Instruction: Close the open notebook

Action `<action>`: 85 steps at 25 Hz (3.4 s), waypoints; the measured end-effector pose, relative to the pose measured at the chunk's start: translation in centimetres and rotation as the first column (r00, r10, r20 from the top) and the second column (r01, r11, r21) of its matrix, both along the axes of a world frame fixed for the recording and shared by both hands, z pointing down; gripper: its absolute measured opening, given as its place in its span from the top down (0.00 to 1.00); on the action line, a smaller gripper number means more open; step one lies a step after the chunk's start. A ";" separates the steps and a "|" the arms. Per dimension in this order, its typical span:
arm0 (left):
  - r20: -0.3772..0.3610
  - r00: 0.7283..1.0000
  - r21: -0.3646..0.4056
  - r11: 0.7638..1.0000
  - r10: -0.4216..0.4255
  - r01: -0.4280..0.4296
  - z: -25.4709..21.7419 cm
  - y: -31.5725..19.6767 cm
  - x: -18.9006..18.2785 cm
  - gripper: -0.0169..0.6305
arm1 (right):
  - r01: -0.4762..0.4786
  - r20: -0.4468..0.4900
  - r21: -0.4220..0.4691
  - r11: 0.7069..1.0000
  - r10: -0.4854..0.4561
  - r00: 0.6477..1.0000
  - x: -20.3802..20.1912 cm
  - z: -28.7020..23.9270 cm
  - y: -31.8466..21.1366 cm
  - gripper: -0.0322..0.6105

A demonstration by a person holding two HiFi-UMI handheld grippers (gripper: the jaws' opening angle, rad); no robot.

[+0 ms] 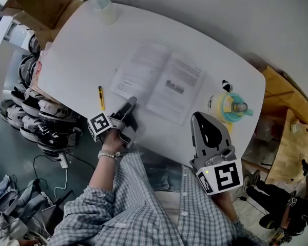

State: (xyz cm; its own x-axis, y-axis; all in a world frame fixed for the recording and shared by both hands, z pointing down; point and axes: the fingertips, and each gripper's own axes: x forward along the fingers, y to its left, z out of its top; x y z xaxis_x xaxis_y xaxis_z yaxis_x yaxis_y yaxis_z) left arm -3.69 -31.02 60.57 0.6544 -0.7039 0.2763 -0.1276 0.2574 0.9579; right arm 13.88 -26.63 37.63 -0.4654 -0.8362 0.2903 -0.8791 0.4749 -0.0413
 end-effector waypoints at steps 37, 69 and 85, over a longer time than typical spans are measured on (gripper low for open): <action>0.892 0.414 0.146 0.751 0.181 -0.644 -3.8 -0.2 3.2 0.93 | 0.003 -0.005 0.024 1.000 -0.003 1.000 0.2 -0.7 1.5 0.91; 0.892 -0.443 -0.450 -0.084 -0.091 -0.889 -0.7 5.4 11.5 0.94 | -0.015 -0.003 0.012 1.000 0.015 1.000 0.6 -0.2 2.1 0.91; 0.923 -0.374 -0.375 -0.007 0.091 -0.927 0.2 6.0 9.5 0.96 | -0.015 -0.011 0.006 1.000 0.015 1.000 0.1 0.3 2.8 0.91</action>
